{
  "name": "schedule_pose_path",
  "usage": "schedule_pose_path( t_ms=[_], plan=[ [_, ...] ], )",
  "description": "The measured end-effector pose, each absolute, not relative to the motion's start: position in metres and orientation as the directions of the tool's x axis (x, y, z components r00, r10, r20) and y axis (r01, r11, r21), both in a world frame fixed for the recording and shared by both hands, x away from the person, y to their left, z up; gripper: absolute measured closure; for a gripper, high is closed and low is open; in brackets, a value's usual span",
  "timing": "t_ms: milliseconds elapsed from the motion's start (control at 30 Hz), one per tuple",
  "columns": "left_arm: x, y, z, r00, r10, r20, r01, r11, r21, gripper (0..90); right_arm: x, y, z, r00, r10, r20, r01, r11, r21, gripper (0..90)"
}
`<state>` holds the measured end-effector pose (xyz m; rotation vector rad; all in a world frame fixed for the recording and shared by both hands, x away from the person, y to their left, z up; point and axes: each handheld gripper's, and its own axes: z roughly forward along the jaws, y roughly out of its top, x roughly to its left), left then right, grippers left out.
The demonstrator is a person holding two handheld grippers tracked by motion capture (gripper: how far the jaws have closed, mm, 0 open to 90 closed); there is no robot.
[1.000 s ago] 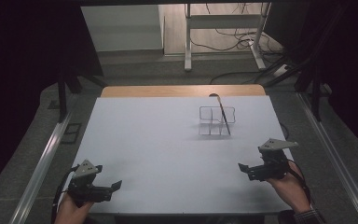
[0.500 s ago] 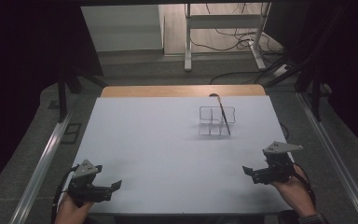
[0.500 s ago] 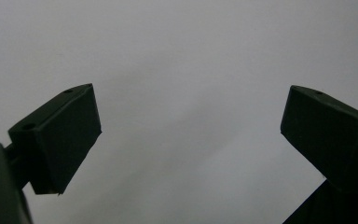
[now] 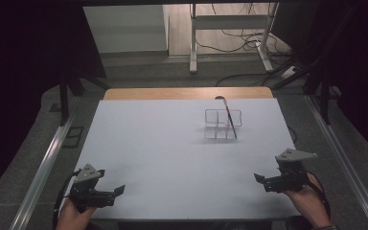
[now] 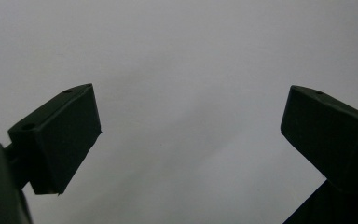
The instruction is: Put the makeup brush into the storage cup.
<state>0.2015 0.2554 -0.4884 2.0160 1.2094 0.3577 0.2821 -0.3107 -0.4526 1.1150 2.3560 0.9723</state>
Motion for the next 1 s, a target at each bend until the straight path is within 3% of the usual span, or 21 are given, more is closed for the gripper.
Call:
schedule_pose_path(
  t_ms=[1000],
  plan=[
    [0.202, 0.256, -0.488, 0.51, 0.849, -0.14, 0.643, -0.268, 0.718, 5.1, 0.265, -0.34, -0.456, -0.572, 0.82, -0.013, 0.575, 0.412, 0.707, 0.0]
  ],
)
